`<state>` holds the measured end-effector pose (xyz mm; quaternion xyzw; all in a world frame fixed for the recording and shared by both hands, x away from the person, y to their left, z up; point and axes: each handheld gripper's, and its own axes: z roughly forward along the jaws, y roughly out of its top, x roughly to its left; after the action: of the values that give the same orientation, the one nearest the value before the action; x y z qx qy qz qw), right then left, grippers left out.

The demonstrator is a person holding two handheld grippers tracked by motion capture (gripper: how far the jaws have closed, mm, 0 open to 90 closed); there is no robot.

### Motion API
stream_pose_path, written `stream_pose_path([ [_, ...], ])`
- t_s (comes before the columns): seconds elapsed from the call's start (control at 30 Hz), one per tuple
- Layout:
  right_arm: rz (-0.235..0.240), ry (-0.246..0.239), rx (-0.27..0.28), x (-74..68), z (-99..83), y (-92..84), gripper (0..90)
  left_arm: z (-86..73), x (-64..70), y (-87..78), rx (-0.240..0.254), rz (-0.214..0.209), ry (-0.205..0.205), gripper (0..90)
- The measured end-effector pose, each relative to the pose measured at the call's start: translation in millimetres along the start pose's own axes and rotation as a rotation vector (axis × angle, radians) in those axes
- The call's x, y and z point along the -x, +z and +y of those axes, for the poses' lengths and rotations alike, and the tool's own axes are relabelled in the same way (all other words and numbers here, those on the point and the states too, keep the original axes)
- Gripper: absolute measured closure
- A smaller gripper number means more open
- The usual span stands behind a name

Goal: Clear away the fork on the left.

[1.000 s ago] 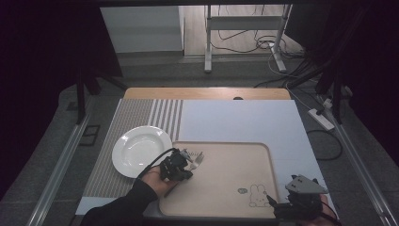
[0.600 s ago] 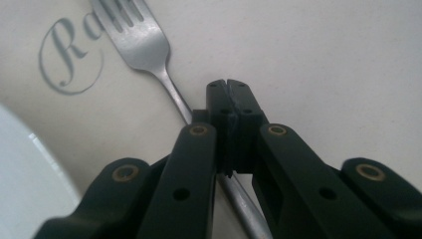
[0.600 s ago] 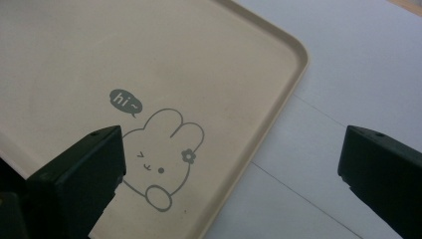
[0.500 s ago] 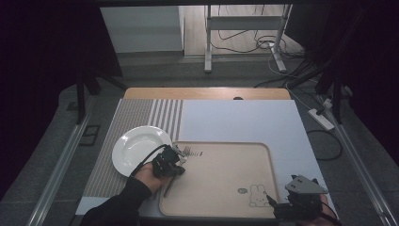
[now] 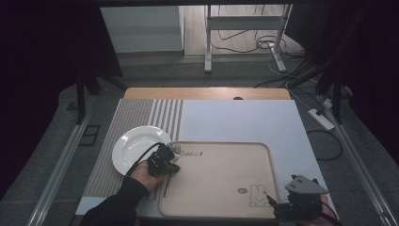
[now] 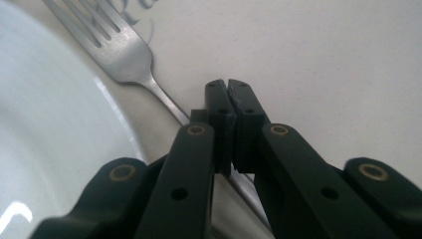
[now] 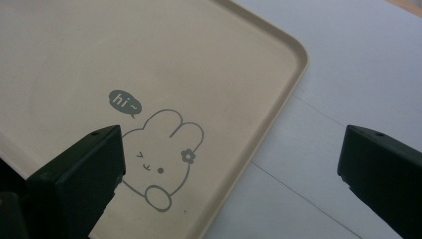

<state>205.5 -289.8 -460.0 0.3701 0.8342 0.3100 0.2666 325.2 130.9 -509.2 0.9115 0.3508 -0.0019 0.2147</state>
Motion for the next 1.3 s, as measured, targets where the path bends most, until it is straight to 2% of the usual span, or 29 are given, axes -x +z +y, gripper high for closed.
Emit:
stream_pose_path([
  [0.1,0.0,0.0,0.0,-0.1,0.0,0.2,0.0,-1.5,-1.7,-0.8,0.001,-0.002,-0.008,87.5],
  [0.2,0.0,0.0,0.001,-0.2,0.0,0.2,0.0,-2.4,-3.0,-2.2,0.017,-0.034,-0.025,83.8],
  [0.27,0.0,0.0,0.0,-0.2,0.0,0.2,0.0,-2.3,-3.3,-5.1,0.048,-0.059,-0.031,81.0],
  [0.37,-0.001,0.001,0.001,-0.1,0.0,0.1,0.0,-2.3,-3.8,-10.1,0.089,-0.08,-0.034,69.5],
  [0.53,-0.001,-0.001,0.001,-0.1,0.0,-0.1,0.0,-2.9,-4.6,-14.9,0.149,-0.083,-0.031,50.0],
  [0.63,-0.001,0.0,0.001,-0.1,0.0,-0.1,0.0,-3.6,-4.7,-16.8,0.188,-0.083,-0.011,41.5],
  [0.8,-0.003,0.006,0.003,0.2,0.0,-0.3,0.0,-5.1,-3.5,-18.1,0.247,-0.049,0.029,21.7],
  [0.83,-0.006,0.008,0.004,0.3,-0.1,-0.5,0.0,-5.5,-3.7,-19.0,0.256,-0.061,0.028,19.1],
  [0.9,-0.011,0.023,0.009,1.5,-0.3,-1.1,0.0,-9.7,-4.3,-22.2,0.279,-0.117,0.048,14.8],
  [0.93,-0.011,0.029,0.014,2.4,-0.5,-1.5,0.0,-11.5,-4.3,-24.3,0.289,-0.127,0.056,8.8],
  [1.1,-0.013,0.056,0.021,4.6,-1.0,-2.3,0.0,-22.7,-7.8,-33.8,0.322,-0.095,0.048,0.0],
  [1.2,-0.013,0.052,0.021,3.7,-0.7,-2.3,0.0,-29.1,-11.3,-37.9,0.35,-0.073,0.043,0.0],
  [1.3,-0.012,0.049,0.016,3.5,-0.6,-2.0,0.0,-35.0,-15.1,-39.8,0.37,-0.078,0.024,0.0],
])
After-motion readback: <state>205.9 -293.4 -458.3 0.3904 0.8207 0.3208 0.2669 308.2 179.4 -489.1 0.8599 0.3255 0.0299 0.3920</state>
